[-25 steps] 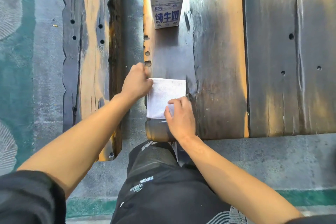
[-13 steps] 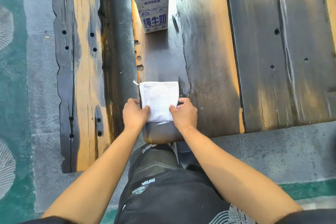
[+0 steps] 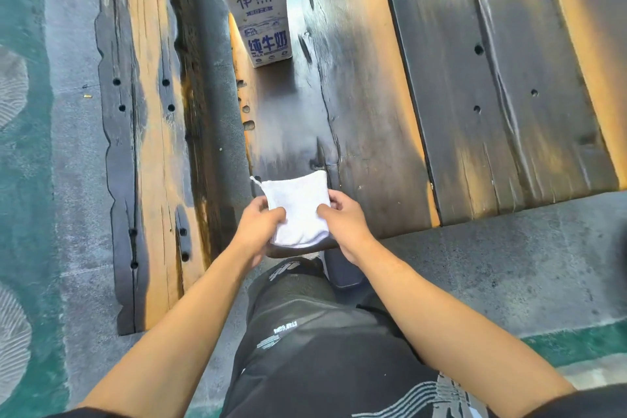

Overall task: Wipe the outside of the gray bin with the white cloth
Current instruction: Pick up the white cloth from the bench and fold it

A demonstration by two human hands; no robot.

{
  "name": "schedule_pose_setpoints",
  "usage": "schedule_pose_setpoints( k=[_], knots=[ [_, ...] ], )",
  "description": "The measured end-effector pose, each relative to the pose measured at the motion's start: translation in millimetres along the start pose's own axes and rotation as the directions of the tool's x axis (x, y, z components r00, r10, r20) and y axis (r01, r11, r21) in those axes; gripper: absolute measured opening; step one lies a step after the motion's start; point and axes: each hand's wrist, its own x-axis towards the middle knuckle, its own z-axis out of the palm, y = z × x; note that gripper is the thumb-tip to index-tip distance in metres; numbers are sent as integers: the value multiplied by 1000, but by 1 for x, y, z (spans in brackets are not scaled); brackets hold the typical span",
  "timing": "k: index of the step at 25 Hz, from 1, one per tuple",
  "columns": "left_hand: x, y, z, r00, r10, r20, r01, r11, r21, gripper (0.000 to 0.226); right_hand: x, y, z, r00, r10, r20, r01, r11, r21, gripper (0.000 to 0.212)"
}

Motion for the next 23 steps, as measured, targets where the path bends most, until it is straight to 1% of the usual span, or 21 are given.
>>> schedule_pose_setpoints(
  k=[1, 3, 6, 8, 10, 12, 14, 16, 17, 18, 21, 23],
  knots=[
    [-9, -3, 5, 1000, 15, 11, -14, 1000, -26, 46, -8, 3, -7, 1000, -21, 14, 21, 999, 26, 40],
    [-24, -11, 18, 998, 49, 45, -49, 999, -14, 49, -23, 9, -21, 996, -80, 28, 79, 996, 44, 46],
    [-57, -30, 48, 987, 91, 133, -106, 989, 107, 54, -50, 28, -47, 988, -151, 12, 151, 988, 19, 49],
    [-78, -47, 71, 976, 116, 186, -146, 977, 155, 54, -67, 49, -67, 984, -175, -21, 175, 984, 18, 50],
    [-96, -66, 94, 967, 129, 221, -179, 958, 225, 49, -85, 75, -85, 982, -176, -63, 179, 983, 40, 50],
    [-112, -87, 114, 966, 105, 238, -181, 927, 327, 42, -100, 107, -100, 981, -172, -88, 175, 984, 30, 46],
    [-127, -108, 135, 967, 80, 243, -187, 870, 456, 40, -113, 138, -114, 983, -141, -117, 146, 988, 41, 44],
    [-140, -130, 151, 957, 88, 276, -235, 791, 564, 31, -125, 166, -124, 982, -102, -156, 122, 985, 125, 37],
    [-144, -138, 158, 948, 97, 304, -272, 740, 615, 26, -131, 179, -128, 980, -74, -182, 111, 973, 204, 32],
    [-149, -146, 164, 938, 102, 332, -308, 685, 660, 27, -136, 192, -131, 979, -32, -200, 92, 949, 301, 28],
    [-157, -165, 170, 894, 90, 440, -406, 579, 707, 34, -149, 222, -134, 978, 131, -161, -14, 817, 577, 21],
    [-162, -177, 171, 852, 56, 521, -462, 550, 696, 35, -155, 242, -133, 969, 226, -97, -96, 710, 698, 28]
  ],
)
